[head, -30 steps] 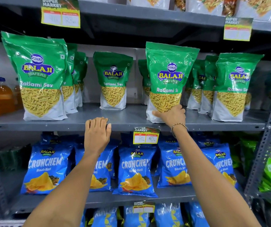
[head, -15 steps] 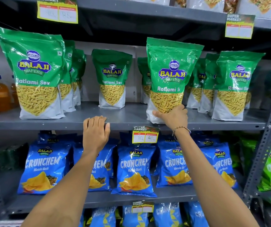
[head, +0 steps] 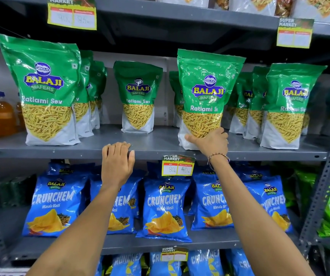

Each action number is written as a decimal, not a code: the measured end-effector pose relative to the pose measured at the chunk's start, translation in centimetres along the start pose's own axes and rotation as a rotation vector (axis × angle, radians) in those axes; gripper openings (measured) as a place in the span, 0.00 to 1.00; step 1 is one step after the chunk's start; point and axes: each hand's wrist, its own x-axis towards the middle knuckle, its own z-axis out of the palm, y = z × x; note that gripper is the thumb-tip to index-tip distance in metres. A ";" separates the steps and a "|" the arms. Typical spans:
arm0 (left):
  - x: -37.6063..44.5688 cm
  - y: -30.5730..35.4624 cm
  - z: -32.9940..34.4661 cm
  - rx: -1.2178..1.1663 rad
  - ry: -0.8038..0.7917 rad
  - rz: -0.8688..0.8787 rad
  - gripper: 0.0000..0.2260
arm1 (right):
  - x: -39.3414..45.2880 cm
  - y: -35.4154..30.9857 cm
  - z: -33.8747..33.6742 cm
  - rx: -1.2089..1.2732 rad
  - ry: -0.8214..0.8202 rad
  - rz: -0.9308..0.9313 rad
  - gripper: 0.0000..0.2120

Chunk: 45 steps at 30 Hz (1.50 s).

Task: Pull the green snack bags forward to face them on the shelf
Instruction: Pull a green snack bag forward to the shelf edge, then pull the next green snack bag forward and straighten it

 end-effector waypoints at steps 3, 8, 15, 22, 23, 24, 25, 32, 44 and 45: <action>-0.1 0.0 0.0 -0.001 -0.003 0.006 0.16 | 0.2 0.0 0.2 0.016 -0.009 0.008 0.50; -0.1 -0.2 0.1 -0.003 0.007 0.009 0.15 | 0.6 -0.2 0.5 0.025 -0.022 0.013 0.49; -0.1 -0.2 0.2 -0.007 0.010 0.007 0.15 | 1.1 -0.2 1.0 0.011 -0.015 0.015 0.51; 0.0 -0.1 0.1 -0.008 0.030 0.004 0.15 | 1.4 0.0 1.4 0.012 -0.001 -0.001 0.50; 0.0 -0.1 0.1 -0.009 0.034 0.004 0.15 | 1.4 0.1 1.4 0.014 0.009 -0.011 0.50; 0.0 -0.1 0.2 -0.011 0.037 0.005 0.15 | 1.4 0.2 1.5 0.021 0.021 -0.023 0.50; 0.0 -0.1 0.2 -0.015 0.035 0.004 0.15 | 1.4 0.3 1.5 0.034 0.030 -0.032 0.50; 0.0 -0.4 -0.1 -0.051 -0.035 0.001 0.16 | 0.1 -0.4 1.3 0.139 0.379 -0.196 0.32; -0.1 -8.7 -3.1 -0.054 -0.059 -0.008 0.17 | -0.2 -10.5 8.9 0.320 -0.104 -0.437 0.06; -0.2 -9.7 -3.3 -0.055 -0.062 0.010 0.17 | 0.4 -11.2 10.0 0.266 -0.134 -0.424 0.06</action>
